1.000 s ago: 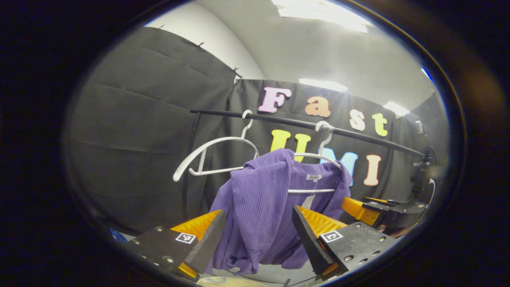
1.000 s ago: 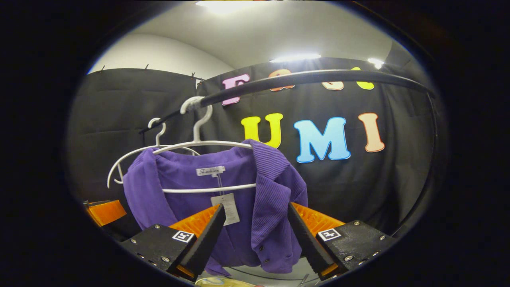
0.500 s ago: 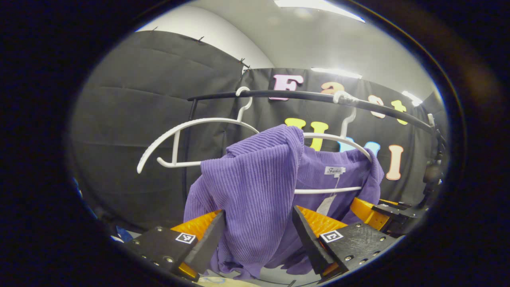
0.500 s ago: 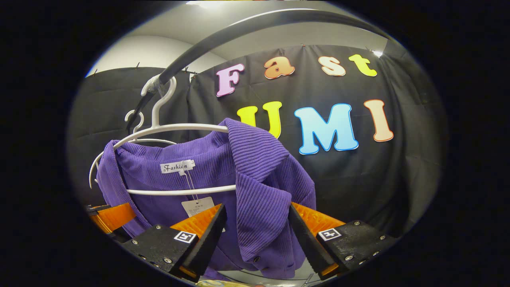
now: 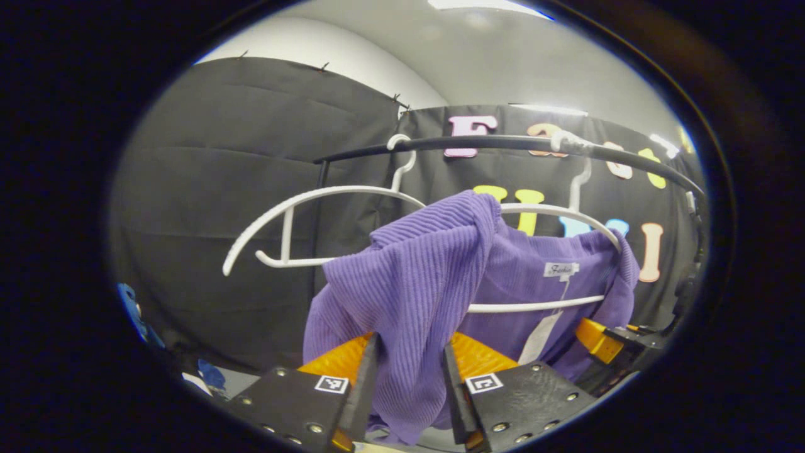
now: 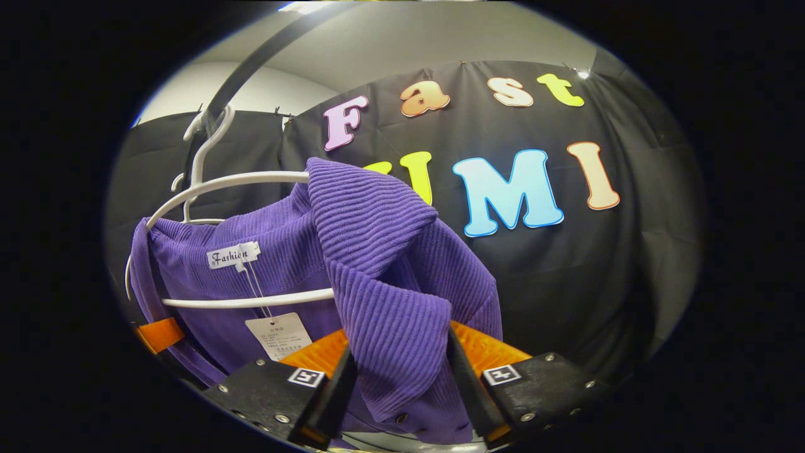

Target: Grasp the clothes on the hanger with both hands and then place them into the laundry hamper below.

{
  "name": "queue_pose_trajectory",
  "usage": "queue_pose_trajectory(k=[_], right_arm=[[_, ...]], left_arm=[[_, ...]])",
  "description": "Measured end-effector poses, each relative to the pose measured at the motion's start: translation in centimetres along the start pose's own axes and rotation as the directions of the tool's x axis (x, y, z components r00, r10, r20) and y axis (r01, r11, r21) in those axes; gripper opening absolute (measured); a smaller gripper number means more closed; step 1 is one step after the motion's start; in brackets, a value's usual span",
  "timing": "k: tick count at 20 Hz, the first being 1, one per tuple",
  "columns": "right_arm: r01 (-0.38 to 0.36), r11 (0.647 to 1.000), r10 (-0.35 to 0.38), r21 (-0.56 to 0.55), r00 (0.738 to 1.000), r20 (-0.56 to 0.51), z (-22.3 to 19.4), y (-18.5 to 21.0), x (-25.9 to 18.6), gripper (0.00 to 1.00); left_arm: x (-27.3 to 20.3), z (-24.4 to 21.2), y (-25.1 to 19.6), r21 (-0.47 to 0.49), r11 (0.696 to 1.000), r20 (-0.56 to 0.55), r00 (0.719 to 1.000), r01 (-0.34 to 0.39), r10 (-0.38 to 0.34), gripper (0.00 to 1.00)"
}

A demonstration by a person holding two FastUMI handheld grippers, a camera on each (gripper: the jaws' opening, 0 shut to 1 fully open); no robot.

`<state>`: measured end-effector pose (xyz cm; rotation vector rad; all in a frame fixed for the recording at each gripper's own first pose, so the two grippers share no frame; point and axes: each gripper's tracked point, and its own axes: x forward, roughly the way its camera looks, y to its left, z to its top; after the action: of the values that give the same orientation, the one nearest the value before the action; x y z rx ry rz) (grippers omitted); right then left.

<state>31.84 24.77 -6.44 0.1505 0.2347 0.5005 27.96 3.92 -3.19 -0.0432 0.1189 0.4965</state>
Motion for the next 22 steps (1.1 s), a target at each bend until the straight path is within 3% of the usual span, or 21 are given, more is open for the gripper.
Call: queue_pose_trajectory(k=[1,2,3,4,5,7,8,9,15,19,22], right_arm=[[-0.002,1.0,0.002,0.003,1.0,0.0,0.2,-0.4,0.2,0.57],[-0.008,1.0,0.008,0.01,1.0,0.003,0.4,-0.7,0.5,0.46],[-0.017,1.0,0.017,0.022,1.0,0.003,0.4,-0.8,0.7,0.29],[-0.046,0.998,0.045,0.036,0.999,0.006,0.6,-0.7,0.7,0.2],[-0.079,0.996,0.079,0.046,0.997,0.004,0.4,-0.2,0.5,0.07],[-0.14,0.989,0.141,0.046,0.99,-0.008,0.1,0.5,0.5,0.03],[-0.153,0.988,0.153,0.035,0.988,-0.005,0.3,0.2,0.4,0.02],[-0.162,0.986,0.162,0.023,0.987,-0.006,0.4,0.0,0.4,0.01],[-0.16,0.987,0.161,-0.024,0.986,0.038,0.9,-0.3,-1.6,0.01],[-0.152,0.988,0.154,-0.034,0.986,0.071,2.2,-0.8,-2.3,0.0],[-0.154,0.987,0.159,-0.053,0.982,0.097,3.2,-0.8,-3.0,0.01]], left_arm=[[-0.2,-0.1,0.2,0.007,1.0,-0.004,1.0,-0.006,0.006,0.45],[0.0,-0.1,1.0,0.008,0.999,0.003,0.999,-0.042,0.042,0.36],[0.1,0.1,0.6,-0.011,1.0,0.01,1.0,-0.01,0.01,0.26],[-0.4,0.0,0.2,-0.025,1.0,0.016,1.0,0.01,-0.01,0.17],[-0.2,0.2,0.5,-0.036,0.999,0.026,1.0,0.017,-0.016,0.24],[-1.4,0.3,0.8,-0.081,0.995,0.043,0.998,0.059,-0.056,0.04],[-1.3,0.4,0.9,-0.092,0.993,0.052,0.997,0.069,-0.065,0.11],[-1.5,0.7,1.0,-0.103,0.992,0.06,0.996,0.075,-0.069,0.04],[-4.5,4.2,3.1,-0.125,0.989,0.138,0.989,0.074,-0.056,0.04],[-4.9,7.1,5.6,-0.134,0.99,0.188,0.982,0.044,-0.019,0.0],[-4.8,8.9,8.0,-0.123,0.992,0.221,0.975,0.006,0.022,0.04]])
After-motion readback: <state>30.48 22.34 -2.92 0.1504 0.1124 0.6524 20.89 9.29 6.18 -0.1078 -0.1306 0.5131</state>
